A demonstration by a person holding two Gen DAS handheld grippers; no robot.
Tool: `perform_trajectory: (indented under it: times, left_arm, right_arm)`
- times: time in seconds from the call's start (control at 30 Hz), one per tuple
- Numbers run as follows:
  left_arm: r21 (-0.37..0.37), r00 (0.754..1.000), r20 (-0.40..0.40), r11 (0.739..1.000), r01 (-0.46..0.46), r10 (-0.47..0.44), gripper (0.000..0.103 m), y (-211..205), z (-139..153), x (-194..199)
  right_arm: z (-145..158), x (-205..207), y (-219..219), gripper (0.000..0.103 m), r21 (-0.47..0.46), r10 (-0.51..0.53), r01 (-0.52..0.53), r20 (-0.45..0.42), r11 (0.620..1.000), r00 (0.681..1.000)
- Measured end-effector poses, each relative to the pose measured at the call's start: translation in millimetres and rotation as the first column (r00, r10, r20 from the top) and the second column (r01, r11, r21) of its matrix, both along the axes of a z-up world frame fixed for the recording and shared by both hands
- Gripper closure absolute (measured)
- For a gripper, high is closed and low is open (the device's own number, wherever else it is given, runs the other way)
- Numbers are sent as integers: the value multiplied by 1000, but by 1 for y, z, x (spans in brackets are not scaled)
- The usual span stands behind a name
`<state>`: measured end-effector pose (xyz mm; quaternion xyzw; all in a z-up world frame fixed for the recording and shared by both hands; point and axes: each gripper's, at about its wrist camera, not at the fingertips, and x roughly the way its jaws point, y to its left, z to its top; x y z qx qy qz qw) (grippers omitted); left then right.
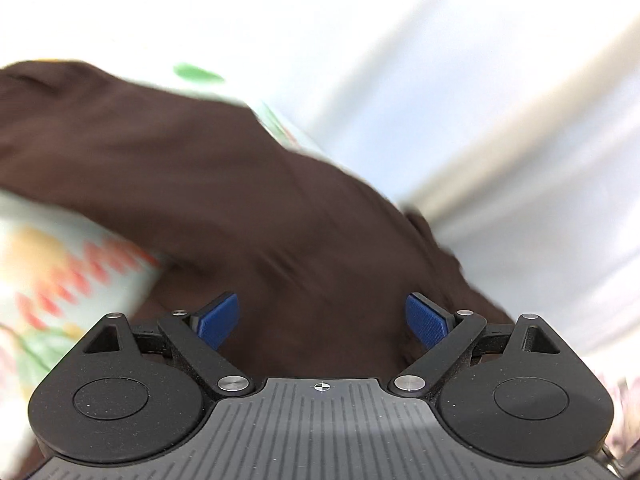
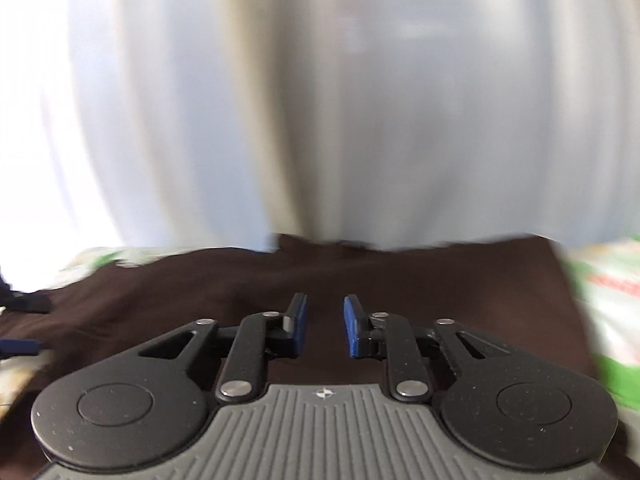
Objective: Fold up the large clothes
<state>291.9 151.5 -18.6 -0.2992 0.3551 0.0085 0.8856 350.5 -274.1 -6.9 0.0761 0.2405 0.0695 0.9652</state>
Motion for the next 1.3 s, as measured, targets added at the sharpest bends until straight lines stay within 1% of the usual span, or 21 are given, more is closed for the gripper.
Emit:
perform_trajectory:
  times: [0.07,0.13,0.2,0.23,0.3,0.4,0.5,0.57,0.63,0.7,0.73,0.8,0.87,0.9,0.97,1.0,1.07,1.1,1.13,1.2,1.3]
  left_arm:
    - [-5,997,-3,997,-71,71,9,25,-1,-2]
    - [-2,987,-5,987,-159,159,9,50,-6,-6]
    - [16,969,-27,970,-244,244,9,72,-15,-9]
    - [13,961,-38,962,-272,272,9,82,-20,-11]
    - [-12,942,-66,943,-332,330,9,105,-29,-17]
    - [-46,912,-70,912,-407,403,9,142,-38,-25]
    - [-87,855,-77,851,-518,513,9,183,-47,-32]
    - [-114,824,-66,816,-567,563,9,204,-53,-34]
    - [-94,793,-67,787,-610,606,10,219,-58,-30]
    - [-60,783,-58,781,-622,619,13,230,-63,-27]
    - [-57,772,-51,770,-636,634,14,235,-63,-27]
    - [-91,740,-52,735,-672,671,18,247,-64,-29]
    - [-157,701,-55,688,-709,711,24,259,-69,-34]
    - [-182,691,-57,674,-716,720,28,264,-71,-35]
    - [-212,689,-79,663,-718,721,54,275,-75,-33]
    - [-228,686,-98,655,-721,721,58,280,-78,-32]
    - [-258,688,-110,647,-717,718,75,287,-80,-31]
    - [-264,694,-112,652,-711,711,76,289,-79,-30]
    - [-266,702,-102,661,-702,705,82,289,-75,-31]
    - [-250,721,-60,689,-681,690,85,287,-64,-31]
    - [-234,741,-3,720,-653,671,87,281,-40,-31]
  right_arm:
    - [2,24,51,86,-10,114,-114,-10,993,993]
    - [-5,45,105,86,-46,204,-205,-34,978,978]
    - [-24,67,157,90,-68,291,-300,-112,952,950]
    - [-34,76,178,97,-64,322,-333,-144,941,936]
    - [-43,88,209,99,-49,334,-345,-161,937,929]
    - [-41,103,236,100,31,351,-350,-135,936,927]
    - [-46,113,263,100,53,364,-360,-124,932,923]
    - [-62,121,278,100,40,365,-363,-156,931,918]
    - [-81,121,283,100,19,346,-349,-189,937,919]
    - [-88,121,284,100,9,352,-355,-163,935,922]
    - [-88,121,283,100,14,354,-357,-164,934,921]
    - [-89,123,278,101,36,361,-360,-160,932,919]
    - [-90,123,276,101,52,365,-361,-158,931,918]
    - [-90,124,276,101,53,365,-361,-157,931,918]
    - [-90,124,276,101,43,364,-362,-155,931,918]
    - [-90,124,276,101,41,364,-362,-154,931,919]
    - [-89,124,273,101,53,368,-364,-152,930,917]
    - [-89,125,272,101,62,372,-367,-154,928,915]
    - [-87,124,271,101,57,379,-375,-158,925,912]
    - [-79,120,268,101,59,384,-379,-153,923,911]
    - [-65,107,257,100,146,390,-371,-128,917,912]
